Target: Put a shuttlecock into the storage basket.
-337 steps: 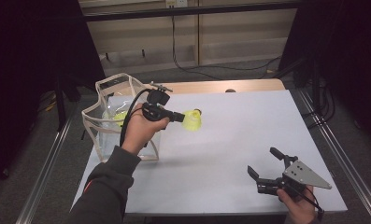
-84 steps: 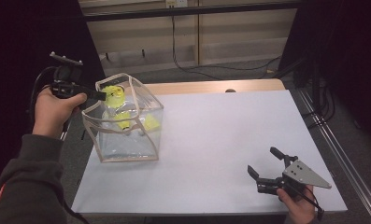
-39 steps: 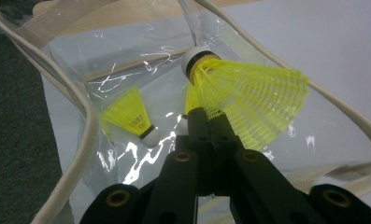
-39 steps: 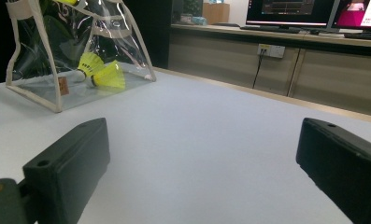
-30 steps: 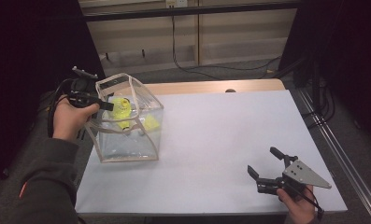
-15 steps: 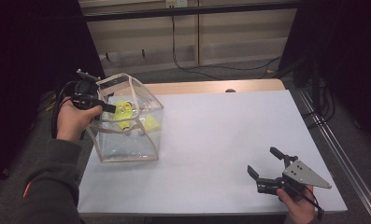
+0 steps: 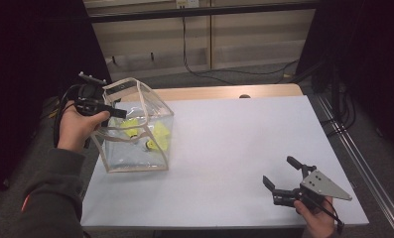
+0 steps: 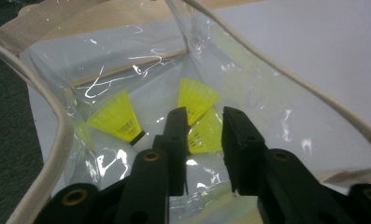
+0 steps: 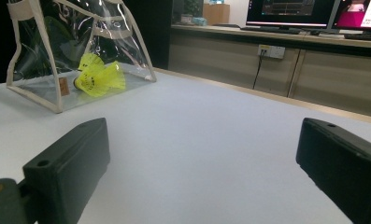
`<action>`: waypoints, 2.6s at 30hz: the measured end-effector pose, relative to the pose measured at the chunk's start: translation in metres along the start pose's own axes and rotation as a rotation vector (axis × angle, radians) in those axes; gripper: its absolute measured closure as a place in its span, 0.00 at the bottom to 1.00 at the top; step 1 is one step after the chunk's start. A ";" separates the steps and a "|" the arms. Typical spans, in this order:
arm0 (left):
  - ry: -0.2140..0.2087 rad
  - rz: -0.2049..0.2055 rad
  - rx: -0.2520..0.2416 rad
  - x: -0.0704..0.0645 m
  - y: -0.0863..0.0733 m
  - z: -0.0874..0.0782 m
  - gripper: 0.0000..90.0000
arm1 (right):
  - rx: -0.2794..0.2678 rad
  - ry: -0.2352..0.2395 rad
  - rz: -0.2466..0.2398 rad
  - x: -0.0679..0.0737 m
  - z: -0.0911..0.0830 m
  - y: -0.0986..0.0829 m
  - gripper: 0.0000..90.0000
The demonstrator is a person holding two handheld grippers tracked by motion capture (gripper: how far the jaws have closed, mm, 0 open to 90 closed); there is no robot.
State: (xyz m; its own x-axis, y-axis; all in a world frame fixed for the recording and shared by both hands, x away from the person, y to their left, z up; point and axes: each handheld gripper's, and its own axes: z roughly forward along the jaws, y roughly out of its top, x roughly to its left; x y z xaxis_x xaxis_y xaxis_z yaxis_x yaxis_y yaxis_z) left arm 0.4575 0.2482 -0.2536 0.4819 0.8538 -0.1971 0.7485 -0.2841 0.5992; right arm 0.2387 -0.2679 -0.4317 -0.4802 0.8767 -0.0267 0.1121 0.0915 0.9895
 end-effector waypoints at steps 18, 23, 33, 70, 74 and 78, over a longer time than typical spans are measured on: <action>-0.056 0.026 -0.046 -0.022 0.011 -0.021 0.55 | -0.001 0.000 0.002 0.000 0.000 0.000 0.03; -0.073 0.043 -0.049 -0.029 0.012 -0.024 0.47 | -0.002 0.001 0.001 0.000 0.000 0.000 0.03; -0.080 0.064 -0.076 -0.041 0.011 -0.025 0.26 | -0.002 0.002 0.003 0.000 0.000 0.001 0.03; -0.238 0.149 -0.162 -0.082 -0.009 -0.011 0.17 | -0.002 0.002 0.000 0.000 0.000 0.001 0.03; -0.244 0.154 -0.166 -0.086 -0.011 -0.010 0.17 | -0.002 0.002 -0.001 0.001 -0.001 0.001 0.03; -0.256 0.154 -0.182 -0.087 -0.013 -0.009 0.16 | -0.003 0.001 0.002 0.000 -0.001 0.001 0.03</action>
State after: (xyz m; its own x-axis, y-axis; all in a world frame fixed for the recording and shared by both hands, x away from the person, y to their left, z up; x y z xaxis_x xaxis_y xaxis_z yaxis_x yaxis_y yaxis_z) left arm 0.4014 0.1812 -0.2376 0.6984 0.6636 -0.2680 0.5758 -0.2987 0.7610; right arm 0.2383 -0.2679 -0.4308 -0.4812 0.8762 -0.0244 0.1108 0.0884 0.9899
